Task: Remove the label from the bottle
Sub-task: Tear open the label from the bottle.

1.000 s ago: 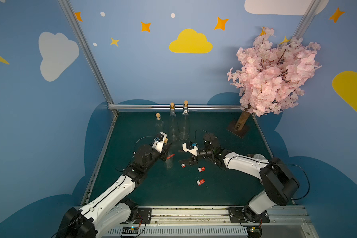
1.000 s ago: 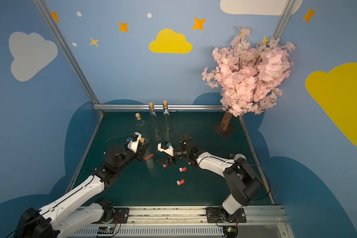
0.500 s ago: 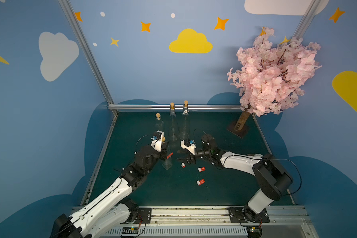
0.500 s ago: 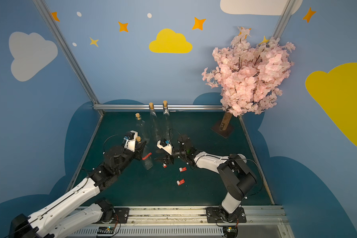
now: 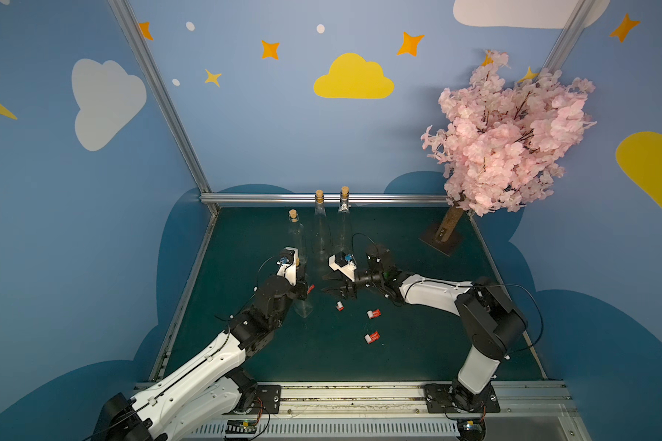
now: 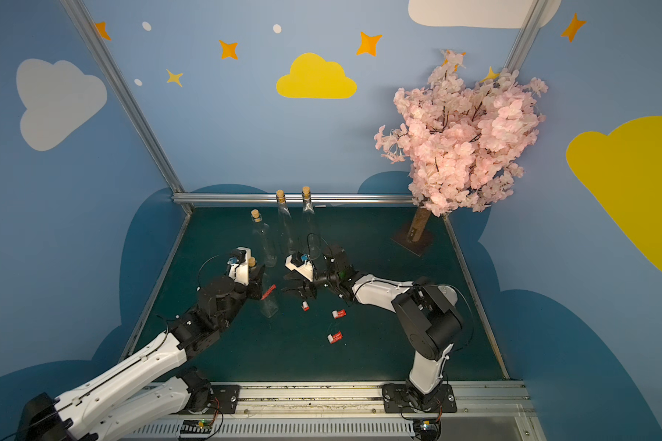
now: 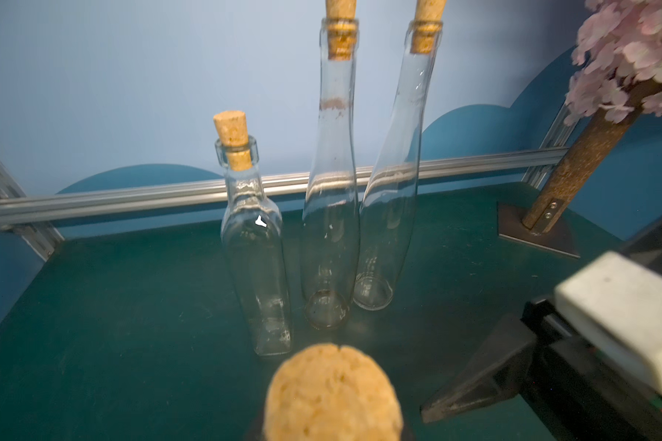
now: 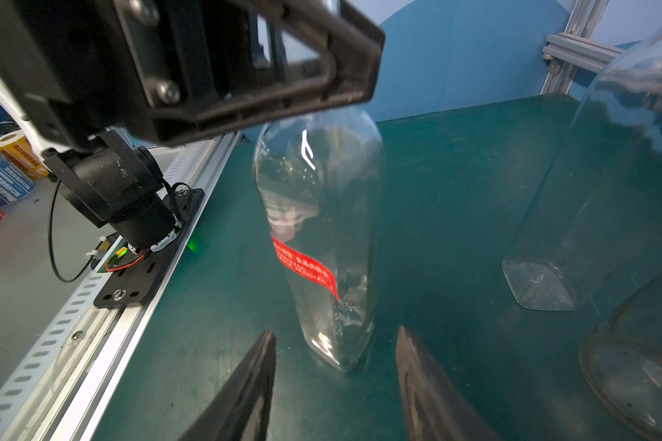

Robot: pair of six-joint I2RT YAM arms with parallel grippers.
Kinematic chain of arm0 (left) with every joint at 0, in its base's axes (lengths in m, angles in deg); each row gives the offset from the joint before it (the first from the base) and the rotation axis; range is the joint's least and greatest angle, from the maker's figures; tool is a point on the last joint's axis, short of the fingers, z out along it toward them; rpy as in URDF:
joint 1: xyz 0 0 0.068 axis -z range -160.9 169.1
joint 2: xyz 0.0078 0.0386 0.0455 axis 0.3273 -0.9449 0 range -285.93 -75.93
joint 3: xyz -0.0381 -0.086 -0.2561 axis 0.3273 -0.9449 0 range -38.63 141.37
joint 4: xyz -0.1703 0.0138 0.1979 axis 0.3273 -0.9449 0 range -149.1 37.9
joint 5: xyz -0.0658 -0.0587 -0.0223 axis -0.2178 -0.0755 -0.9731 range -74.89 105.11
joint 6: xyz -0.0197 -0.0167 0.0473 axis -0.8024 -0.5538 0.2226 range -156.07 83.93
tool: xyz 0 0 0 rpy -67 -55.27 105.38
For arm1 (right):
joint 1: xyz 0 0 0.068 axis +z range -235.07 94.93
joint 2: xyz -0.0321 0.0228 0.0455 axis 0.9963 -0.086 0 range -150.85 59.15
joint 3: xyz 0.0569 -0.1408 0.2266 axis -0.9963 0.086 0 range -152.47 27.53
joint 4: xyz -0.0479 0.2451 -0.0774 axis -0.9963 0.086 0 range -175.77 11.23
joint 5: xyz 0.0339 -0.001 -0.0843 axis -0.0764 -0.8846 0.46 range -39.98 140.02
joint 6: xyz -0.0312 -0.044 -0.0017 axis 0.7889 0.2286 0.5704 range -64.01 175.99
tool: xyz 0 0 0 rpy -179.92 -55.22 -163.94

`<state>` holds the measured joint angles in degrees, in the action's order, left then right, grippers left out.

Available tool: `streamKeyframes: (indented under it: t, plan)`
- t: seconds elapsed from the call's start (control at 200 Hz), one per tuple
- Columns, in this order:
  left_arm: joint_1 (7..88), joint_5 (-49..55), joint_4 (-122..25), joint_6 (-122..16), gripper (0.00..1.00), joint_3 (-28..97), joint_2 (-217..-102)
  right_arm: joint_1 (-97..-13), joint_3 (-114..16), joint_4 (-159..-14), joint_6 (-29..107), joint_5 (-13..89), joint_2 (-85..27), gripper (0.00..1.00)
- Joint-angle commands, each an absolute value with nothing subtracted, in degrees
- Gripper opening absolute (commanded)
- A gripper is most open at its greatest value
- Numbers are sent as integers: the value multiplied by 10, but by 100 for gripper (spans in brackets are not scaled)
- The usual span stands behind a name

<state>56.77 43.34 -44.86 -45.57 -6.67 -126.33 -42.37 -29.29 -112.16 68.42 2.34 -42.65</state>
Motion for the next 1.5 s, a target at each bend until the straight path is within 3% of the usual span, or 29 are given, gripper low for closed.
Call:
streamKeyframes:
  t: [0.0, 0.345, 1.071, 1.497]
  plan:
    - [570, 460, -422, -479, 3, -62, -1250, -420, -312, -1124, 683, 4, -438, 52]
    - [571, 434, -401, -462, 3, -84, -1237, -418, -333, -1130, 680, -50, -463, 46]
    - [572, 406, -389, -452, 3, -94, -1246, -406, -362, -1166, 658, -59, -508, 41]
    - [572, 404, -384, -449, 3, -96, -1251, -406, -360, -1176, 651, -67, -516, 30]
